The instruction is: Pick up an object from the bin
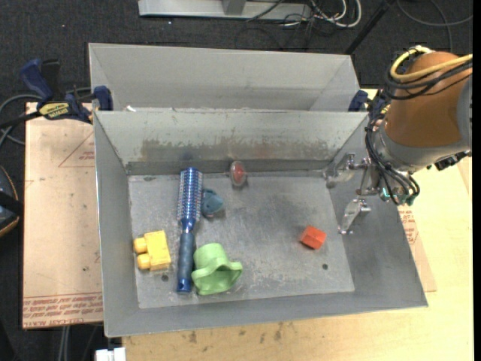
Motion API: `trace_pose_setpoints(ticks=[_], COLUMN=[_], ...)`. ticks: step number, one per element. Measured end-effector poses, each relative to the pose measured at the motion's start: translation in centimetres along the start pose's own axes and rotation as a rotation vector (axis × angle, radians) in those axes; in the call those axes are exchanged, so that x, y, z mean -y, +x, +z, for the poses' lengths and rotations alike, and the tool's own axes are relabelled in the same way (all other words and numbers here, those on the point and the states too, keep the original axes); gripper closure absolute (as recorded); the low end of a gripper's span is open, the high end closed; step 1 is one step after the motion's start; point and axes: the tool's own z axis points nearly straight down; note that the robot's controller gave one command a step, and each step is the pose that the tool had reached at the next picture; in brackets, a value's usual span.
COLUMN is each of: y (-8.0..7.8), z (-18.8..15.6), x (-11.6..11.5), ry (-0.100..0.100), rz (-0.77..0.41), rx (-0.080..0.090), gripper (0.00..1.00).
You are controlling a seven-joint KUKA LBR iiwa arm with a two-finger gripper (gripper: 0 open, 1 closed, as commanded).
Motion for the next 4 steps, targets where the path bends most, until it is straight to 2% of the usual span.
trace_pose_setpoints(ticks=[1, 2, 3, 4], y=[1.3, 2.2, 3.3, 4.8], z=[11.2, 8.5, 6.3, 11.2], x=[-2.3, -0.4, -2.4, -2.4], ry=[0.0, 0.001, 0.0, -0.001], rz=[0.134, 0.174, 0.12, 0.199], rx=[0.015, 0.011, 0.008, 0.018], gripper=[0.0, 0.0, 0.0, 0.0])
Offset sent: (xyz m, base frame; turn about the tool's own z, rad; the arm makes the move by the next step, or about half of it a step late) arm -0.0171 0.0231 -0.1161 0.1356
